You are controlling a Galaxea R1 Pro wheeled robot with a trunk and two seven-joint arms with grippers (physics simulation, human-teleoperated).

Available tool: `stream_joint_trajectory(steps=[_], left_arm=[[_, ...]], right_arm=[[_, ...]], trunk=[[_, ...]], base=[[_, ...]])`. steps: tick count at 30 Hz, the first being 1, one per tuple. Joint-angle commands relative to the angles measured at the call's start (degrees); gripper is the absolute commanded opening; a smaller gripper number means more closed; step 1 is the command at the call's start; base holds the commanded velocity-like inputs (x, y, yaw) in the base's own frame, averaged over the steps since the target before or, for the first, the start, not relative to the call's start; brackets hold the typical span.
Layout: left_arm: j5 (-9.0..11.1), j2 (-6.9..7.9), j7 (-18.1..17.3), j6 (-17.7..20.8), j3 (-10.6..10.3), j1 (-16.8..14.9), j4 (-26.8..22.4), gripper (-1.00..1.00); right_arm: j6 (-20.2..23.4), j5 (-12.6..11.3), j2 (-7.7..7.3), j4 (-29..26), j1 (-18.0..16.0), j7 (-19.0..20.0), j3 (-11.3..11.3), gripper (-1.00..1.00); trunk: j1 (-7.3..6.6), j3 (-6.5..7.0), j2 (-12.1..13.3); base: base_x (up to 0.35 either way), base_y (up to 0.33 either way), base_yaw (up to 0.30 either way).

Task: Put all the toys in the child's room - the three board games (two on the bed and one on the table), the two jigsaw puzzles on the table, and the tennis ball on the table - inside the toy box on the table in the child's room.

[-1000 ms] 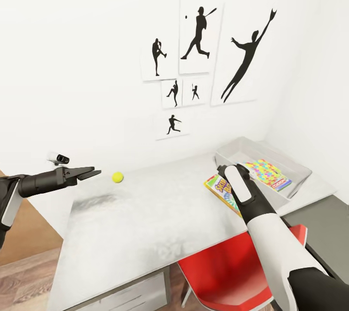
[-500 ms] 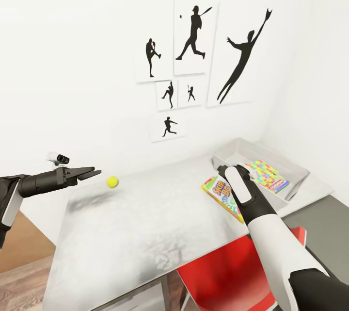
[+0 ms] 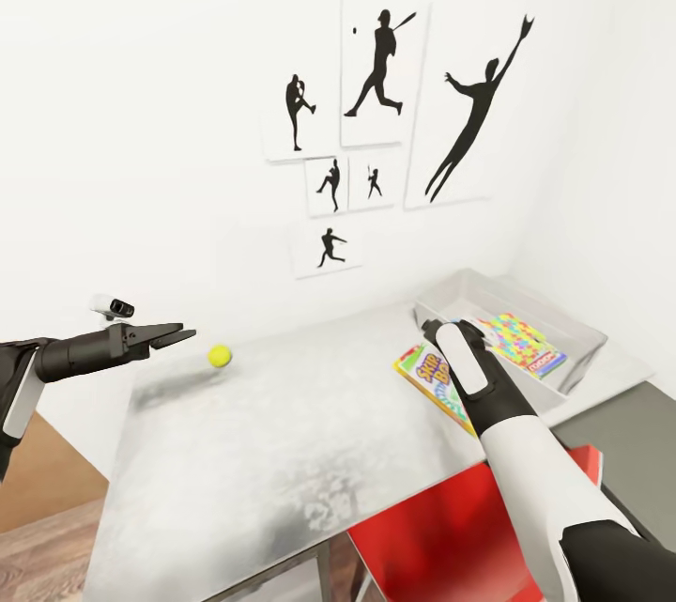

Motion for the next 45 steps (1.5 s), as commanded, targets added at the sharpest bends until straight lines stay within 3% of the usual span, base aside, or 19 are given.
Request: stream_joint_trajectory(steps=[1,10,18,39,45], left_arm=[[0.0,0.02,-0.2,0.6,0.0,0.0,0.0,1.0],[0.0,-0.04,-0.1,0.6,0.0,0.0,0.0,1.0],[0.0,0.01,-0.1,0.6,0.0,0.0,0.0,1.0],[0.0,-0.08,-0.2,0.6,0.0,0.0,0.0,1.0],[0.0,-0.07,-0.1,0.6,0.0,-0.1,0.0,1.0]], right_arm=[[-0.4,-0.3,-0.04,-0.1,-0.1,-0.4,0.1,1.0],[-2.0,-0.1,-0.02,3.4,-0.1,-0.2,0.1,1.0],[-2.5,-0.1,-0.02,3.9,-0.1,3.2,0.1,1.0],[-2.6,-0.1,0.08,3.9,-0.1,3.6,0.6,1.0],[-2.9,-0.2,0.1,6.5,-0.1,3.5,0.6,1.0]], trunk=[[0.05,-0.12,-0.1],[0.05,-0.12,-0.1],[0.05,-0.12,-0.1],[0.05,-0.12,-0.1],[0.05,-0.12,-0.1]], base=[[0.118,0.061,0.0],[0.029,0.013,-0.017],[0.064,0.098,-0.157],[0.005,0.008,-0.005],[0.0,0.0,0.0]])
